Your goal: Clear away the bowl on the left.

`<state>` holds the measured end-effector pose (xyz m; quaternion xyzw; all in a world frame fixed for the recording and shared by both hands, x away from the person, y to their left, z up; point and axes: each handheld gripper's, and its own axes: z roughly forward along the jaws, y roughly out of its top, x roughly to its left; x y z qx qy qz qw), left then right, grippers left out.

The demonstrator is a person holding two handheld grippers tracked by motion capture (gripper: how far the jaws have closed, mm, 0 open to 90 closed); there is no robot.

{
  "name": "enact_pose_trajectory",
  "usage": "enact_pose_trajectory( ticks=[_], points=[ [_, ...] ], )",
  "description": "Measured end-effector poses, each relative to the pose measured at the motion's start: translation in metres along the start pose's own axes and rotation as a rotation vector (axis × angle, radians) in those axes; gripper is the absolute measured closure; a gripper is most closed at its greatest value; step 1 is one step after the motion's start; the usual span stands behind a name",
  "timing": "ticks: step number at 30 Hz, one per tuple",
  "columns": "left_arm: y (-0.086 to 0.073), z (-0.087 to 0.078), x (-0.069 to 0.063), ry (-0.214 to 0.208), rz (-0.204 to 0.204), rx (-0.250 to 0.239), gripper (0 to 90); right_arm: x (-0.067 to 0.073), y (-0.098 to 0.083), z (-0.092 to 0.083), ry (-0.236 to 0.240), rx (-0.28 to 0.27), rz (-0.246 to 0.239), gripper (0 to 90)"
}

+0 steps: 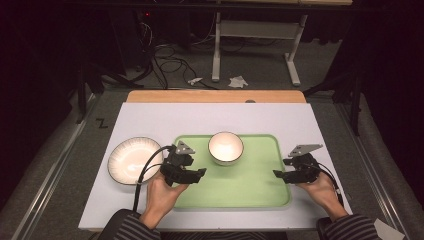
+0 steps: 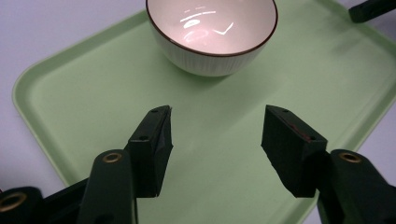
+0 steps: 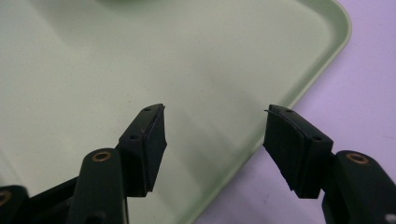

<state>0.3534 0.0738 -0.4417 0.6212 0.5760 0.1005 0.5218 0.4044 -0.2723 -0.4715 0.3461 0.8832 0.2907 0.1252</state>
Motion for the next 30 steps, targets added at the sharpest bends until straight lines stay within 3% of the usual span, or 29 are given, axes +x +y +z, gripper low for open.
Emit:
enact_pose_trajectory(
  ticks=[5,12,19,21,30],
  points=[
    [-0.007,0.002,0.003,-0.004,-0.01,0.016,42.8,0.001,0.0,0.001,0.0,-0.006,0.001,40.3],
    [-0.015,0.007,0.003,0.002,0.007,0.033,42.6,0.002,0.0,0.002,0.002,0.003,-0.003,40.3],
    [-0.022,0.016,0.013,0.019,-0.019,0.072,42.6,0.002,0.0,0.004,0.01,0.015,-0.016,40.0],
    [-0.022,0.017,0.013,0.028,-0.008,0.069,42.3,0.004,0.0,0.005,0.01,0.018,-0.032,40.1],
    [-0.018,0.018,0.018,0.029,-0.021,0.06,41.2,0.003,0.0,0.006,0.012,0.02,-0.026,40.0]
  ],
)
